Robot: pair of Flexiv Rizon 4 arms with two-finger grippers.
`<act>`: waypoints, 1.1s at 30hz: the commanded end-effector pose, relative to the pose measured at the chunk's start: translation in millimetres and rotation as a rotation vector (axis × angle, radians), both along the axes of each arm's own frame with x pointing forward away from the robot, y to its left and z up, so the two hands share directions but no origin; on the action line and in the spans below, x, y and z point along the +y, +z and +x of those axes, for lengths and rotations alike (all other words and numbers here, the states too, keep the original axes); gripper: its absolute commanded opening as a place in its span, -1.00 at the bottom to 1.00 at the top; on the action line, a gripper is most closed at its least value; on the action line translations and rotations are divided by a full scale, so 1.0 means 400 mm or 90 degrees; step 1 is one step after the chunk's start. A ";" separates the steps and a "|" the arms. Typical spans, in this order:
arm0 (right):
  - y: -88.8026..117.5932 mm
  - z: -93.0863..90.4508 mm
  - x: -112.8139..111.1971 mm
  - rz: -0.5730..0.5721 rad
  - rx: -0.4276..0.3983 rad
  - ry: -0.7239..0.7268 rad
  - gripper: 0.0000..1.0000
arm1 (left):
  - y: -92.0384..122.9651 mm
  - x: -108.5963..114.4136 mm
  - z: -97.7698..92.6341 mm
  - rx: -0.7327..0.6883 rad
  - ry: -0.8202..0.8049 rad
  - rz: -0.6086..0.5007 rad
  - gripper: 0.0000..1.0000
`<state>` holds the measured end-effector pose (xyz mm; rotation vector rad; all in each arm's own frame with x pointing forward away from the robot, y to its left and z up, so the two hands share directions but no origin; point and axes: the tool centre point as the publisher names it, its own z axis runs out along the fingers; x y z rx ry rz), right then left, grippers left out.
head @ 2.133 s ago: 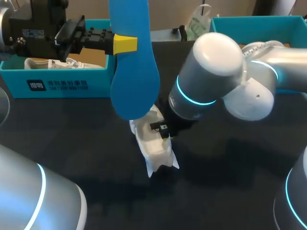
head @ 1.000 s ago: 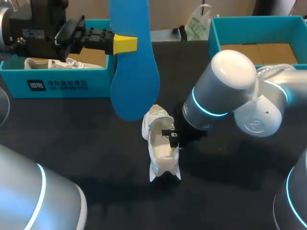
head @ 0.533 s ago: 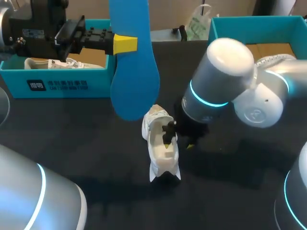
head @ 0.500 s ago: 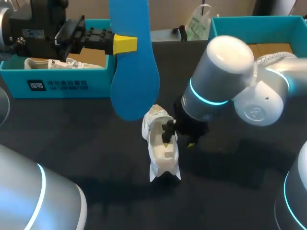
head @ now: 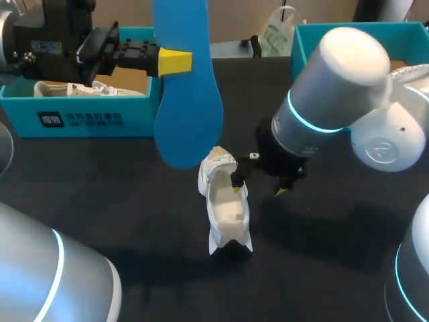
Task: Take the shoe out of the shoebox, open the shoe tongue, remove and reinsert the insole, then place the shoe into the shoebox
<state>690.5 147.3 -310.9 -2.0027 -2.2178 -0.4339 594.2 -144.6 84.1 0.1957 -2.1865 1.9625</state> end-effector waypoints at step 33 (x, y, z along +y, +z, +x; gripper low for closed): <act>0.332 0.112 -0.105 0.419 -0.026 -0.022 1.00 | -0.015 -0.010 0.036 -0.209 -0.014 -0.022 -1.00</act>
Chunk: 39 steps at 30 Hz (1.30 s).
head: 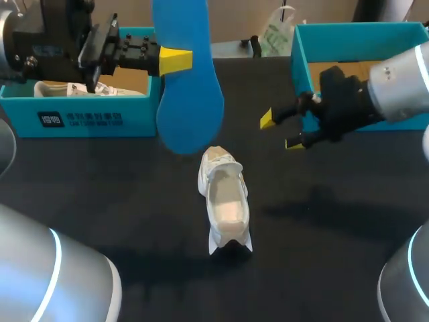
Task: Take the shoe out of the shoebox, open the shoe tongue, remove and reinsert the insole, then place the shoe into the shoebox
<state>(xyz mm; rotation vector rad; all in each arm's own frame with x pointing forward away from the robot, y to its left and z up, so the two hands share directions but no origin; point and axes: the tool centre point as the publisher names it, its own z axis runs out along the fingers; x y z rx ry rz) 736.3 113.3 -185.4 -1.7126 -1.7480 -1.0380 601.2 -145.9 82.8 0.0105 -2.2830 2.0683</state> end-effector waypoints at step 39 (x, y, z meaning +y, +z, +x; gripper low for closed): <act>0.138 0.021 -0.033 0.206 0.044 0.051 1.00 | -0.122 -0.014 0.085 -0.776 -0.154 -0.066 -1.00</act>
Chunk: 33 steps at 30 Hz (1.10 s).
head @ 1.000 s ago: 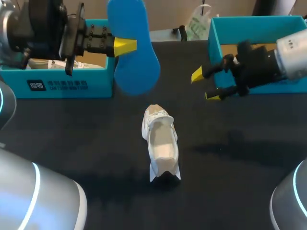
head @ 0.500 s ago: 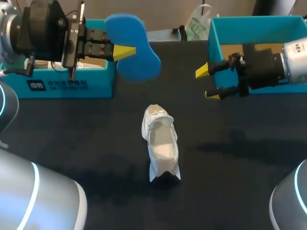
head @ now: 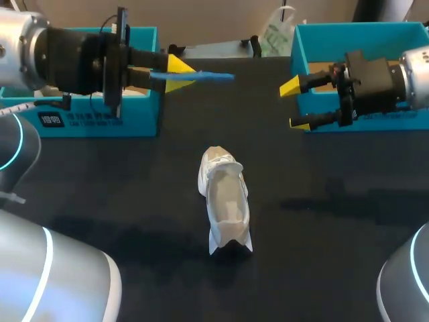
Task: Take the shoe out of the shoebox, open the shoe tongue, remove and reinsert the insole, then place the shoe into the shoebox
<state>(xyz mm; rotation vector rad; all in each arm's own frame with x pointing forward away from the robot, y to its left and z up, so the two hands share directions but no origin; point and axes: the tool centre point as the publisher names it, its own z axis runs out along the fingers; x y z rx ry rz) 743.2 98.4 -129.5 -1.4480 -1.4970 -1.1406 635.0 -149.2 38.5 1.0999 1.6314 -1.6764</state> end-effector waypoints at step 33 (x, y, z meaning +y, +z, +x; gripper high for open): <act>0.061 0.047 0.013 0.104 0.011 0.011 1.00 | -0.170 -0.057 0.124 -0.413 0.041 -0.022 -1.00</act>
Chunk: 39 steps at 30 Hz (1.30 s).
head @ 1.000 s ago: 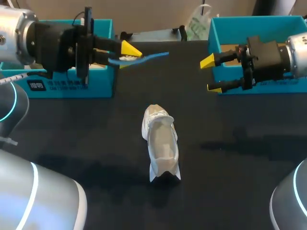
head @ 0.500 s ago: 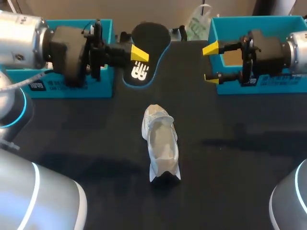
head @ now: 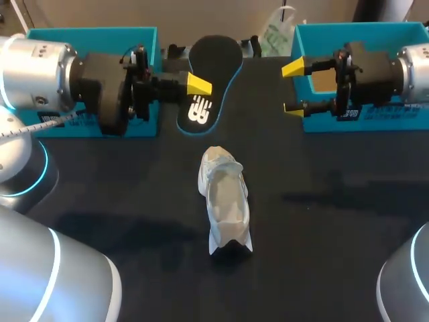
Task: Take the shoe out of the shoebox, open the shoe tongue, remove and reinsert the insole, then place the shoe into the shoebox
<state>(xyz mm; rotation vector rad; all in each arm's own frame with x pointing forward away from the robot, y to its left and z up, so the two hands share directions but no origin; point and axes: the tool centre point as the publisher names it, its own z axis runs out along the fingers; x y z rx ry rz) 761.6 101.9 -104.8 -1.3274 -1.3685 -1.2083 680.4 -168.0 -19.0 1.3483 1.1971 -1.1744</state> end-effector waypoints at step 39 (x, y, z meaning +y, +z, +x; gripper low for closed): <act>-0.027 0.013 0.139 -0.001 0.028 -0.007 1.00 | -0.256 -0.074 0.136 -0.062 0.057 -0.013 -1.00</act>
